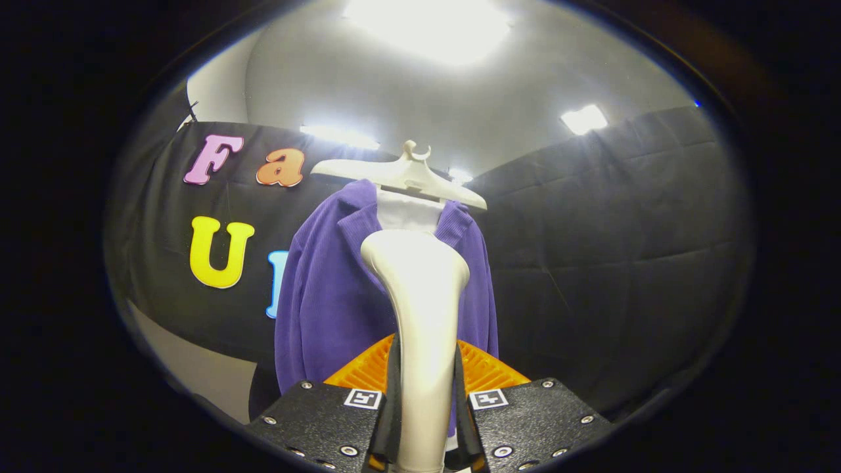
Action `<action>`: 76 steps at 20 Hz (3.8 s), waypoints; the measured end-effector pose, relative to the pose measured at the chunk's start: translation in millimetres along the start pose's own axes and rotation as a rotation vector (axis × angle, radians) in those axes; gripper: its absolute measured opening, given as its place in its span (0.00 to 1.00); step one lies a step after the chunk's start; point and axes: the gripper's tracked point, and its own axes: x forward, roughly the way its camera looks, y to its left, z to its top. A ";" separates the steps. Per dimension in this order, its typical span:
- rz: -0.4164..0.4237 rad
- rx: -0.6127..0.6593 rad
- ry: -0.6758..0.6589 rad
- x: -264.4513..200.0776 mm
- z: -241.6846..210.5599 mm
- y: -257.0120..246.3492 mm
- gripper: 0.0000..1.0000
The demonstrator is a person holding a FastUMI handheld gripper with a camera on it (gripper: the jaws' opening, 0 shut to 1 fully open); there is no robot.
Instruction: Iron the clothes twice with a garment steamer, once on the left side and once on the right side.
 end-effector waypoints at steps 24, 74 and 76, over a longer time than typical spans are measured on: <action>-0.050 -0.009 0.016 136.2 -0.4 -46.2 0.34; -0.040 -0.034 0.460 -8.1 -348.4 -77.5 0.35; -0.025 -0.034 0.441 -18.3 -336.5 -76.2 0.34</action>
